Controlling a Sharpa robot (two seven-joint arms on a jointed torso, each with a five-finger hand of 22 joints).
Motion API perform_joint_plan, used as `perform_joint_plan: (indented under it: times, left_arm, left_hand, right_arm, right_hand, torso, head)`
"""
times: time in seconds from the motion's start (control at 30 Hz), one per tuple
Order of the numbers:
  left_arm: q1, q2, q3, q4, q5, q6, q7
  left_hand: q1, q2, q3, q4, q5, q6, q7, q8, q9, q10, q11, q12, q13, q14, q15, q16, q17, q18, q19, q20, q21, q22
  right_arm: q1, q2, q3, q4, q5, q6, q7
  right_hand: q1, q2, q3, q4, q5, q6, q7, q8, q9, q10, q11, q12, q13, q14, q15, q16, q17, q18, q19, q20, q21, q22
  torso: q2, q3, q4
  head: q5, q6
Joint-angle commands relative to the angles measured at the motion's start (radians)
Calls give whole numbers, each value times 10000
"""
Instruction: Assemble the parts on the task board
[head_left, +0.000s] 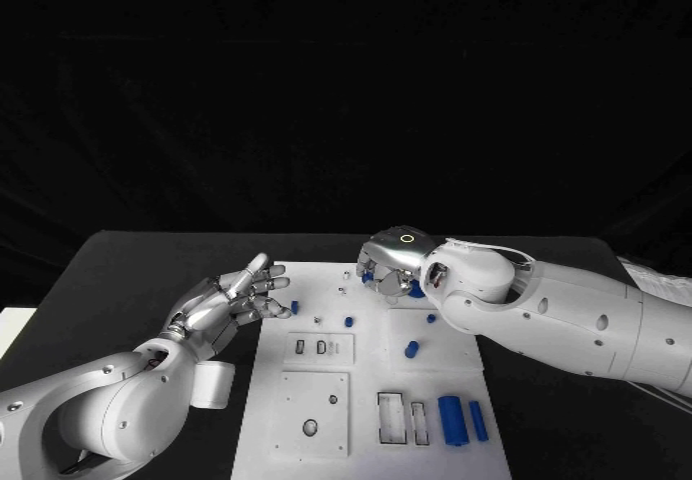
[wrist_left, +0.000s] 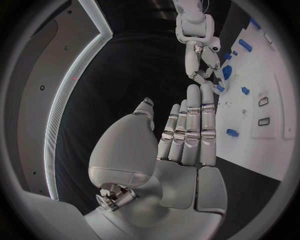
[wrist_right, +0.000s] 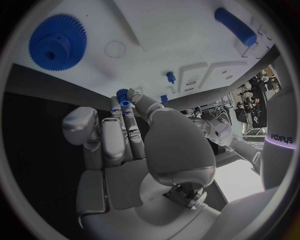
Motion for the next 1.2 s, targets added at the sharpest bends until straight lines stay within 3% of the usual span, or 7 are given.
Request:
perform_joint_plan:
  times: [0.03, 0.2, 0.73, 1.2]
  left_arm:
    - [11, 35, 8, 11, 13, 211, 23]
    - [12, 43, 8, 31, 13, 217, 16]
    - [26, 28, 9, 70, 13, 226, -1]
    - [38, 31, 10, 74, 13, 232, -13]
  left_hand:
    - [53, 29, 9, -68, -22, -44, 3, -63, -9, -41, -1, -48, -9, -75, 26, 38, 8, 15, -95, -2, 50, 16]
    - [83, 38, 12, -89, -22, -49, 3, -64, -9, -50, 1, -49, -9, -82, 27, 37, 22, 16, -102, -1, 57, 19]
    - [83, 38, 12, -89, -22, -49, 3, -64, -9, -50, 1, -49, -9, -82, 27, 37, 22, 16, -102, -1, 57, 19]
    - [114, 44, 13, -113, -23, -55, 3, -65, -9, -63, 2, -51, -11, -91, 28, 34, 38, 16, -112, 2, 64, 23]
  right_arm:
    - [17, 147, 6, -131, -317, -474, -190]
    - [30, 403, 7, -369, -375, -552, -192]
    - [23, 1002, 4, -990, -520, -555, -136]
    - [-8, 1177, -3, -1271, -505, -163, -75]
  right_hand:
    - [253, 114, 50, 14, 55, 53, -15, 30, 14, 405, -359, -23, 84, 268, -63, 40, 9, 12, -19, -81, 63, 9]
    - [255, 108, 57, 13, 51, 52, -14, 27, 15, 403, -359, -28, 84, 270, -62, 50, 27, 9, -17, -81, 73, 26]
    - [250, 71, 87, 22, 41, 43, -8, 8, 18, 390, -347, -53, 79, 269, -55, 60, 38, 5, -20, -79, 89, 44]
    - [218, 22, 106, 49, 3, 41, -7, -10, 25, 378, -340, -72, 74, 262, -47, 58, 28, 7, -37, -73, 82, 25]
  torso:
    - [11, -16, 22]
    - [35, -15, 28]
    - [50, -16, 36]
    - [72, -34, 72]
  head:
    - [11, 27]
    - [34, 71]
    - [78, 14]
    - [64, -44]
